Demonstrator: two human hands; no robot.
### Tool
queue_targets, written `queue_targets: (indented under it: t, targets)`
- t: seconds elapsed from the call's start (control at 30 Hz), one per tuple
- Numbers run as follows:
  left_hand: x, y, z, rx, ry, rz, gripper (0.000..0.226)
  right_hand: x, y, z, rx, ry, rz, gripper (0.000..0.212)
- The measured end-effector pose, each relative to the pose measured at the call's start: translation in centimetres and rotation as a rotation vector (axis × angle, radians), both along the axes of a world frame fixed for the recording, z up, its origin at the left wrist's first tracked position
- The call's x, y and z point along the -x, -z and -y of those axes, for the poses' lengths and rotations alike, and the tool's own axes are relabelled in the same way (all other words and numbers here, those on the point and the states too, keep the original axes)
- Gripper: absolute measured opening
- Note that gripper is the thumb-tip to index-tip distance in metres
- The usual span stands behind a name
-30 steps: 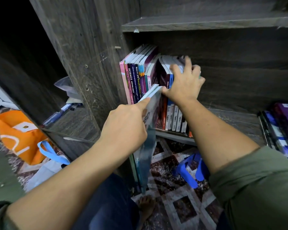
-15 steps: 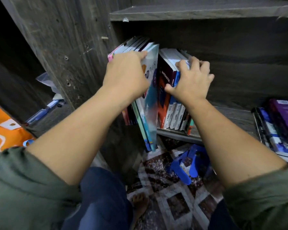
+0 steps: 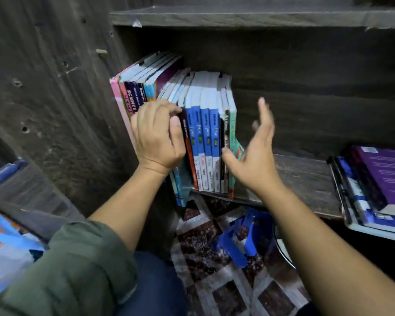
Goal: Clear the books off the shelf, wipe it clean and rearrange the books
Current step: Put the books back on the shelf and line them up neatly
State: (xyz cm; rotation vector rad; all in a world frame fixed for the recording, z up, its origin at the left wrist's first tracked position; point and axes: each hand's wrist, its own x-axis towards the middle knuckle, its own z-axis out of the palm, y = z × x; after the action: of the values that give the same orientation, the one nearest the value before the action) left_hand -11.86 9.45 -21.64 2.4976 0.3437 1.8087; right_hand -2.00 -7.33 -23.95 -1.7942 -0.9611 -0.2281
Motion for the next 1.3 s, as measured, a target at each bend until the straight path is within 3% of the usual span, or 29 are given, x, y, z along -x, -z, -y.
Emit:
queue_targets:
  t: [0.07,0.17,0.27,0.43,0.6,0.8,0.97,1.1,1.2,1.3]
  targets:
    - [-1.0,0.7,-0.3,0.013,-0.031,0.031,0.034,-0.3,1.7,0.5,0.227,-0.117,-0.299,0.105]
    - [-2.9,1.3,-1.2,0.020,-0.105,0.057,0.039,-1.4,3.5,0.8,0.514,-0.188,-0.339,0.099]
    - [-4.5,1.7,-2.3,-0.036,-0.137,0.046,0.040,-2.3,4.6,0.4,0.606,-0.175,-0.372,0.101]
    - [-4.8,2.2,-2.7,-0.085,-0.168,0.043,0.041,-2.7,5.6,0.0,0.522,-0.164,-0.384,0.101]
    - [-4.1,1.4,-0.3,0.058,-0.166,-0.013,0.044,-1.7,7.3,-0.2,0.285,-0.111,-0.446,0.089]
    - [-4.3,-0.4,6.3,0.000,-0.156,-0.225,0.034,-4.7,5.9,0.9,0.383,-0.347,-0.607,0.082]
    - [-5.0,-1.5,7.1,-0.011,-0.210,-0.229,0.023,-4.9,4.8,0.8,0.620,-0.216,-0.437,0.070]
    - [-3.5,-3.2,9.8,0.173,-0.049,-0.297,0.016,-5.3,3.3,1.6,0.722,-0.089,-0.400,0.066]
    - [-1.2,-4.3,13.1,0.292,-0.110,-0.499,0.025,-5.4,2.2,2.3,0.702,-0.031,-0.345,0.060]
    - [-0.3,-3.9,14.6,0.330,-0.240,-0.612,0.054,-5.0,1.7,2.2,0.633,-0.045,-0.338,0.058]
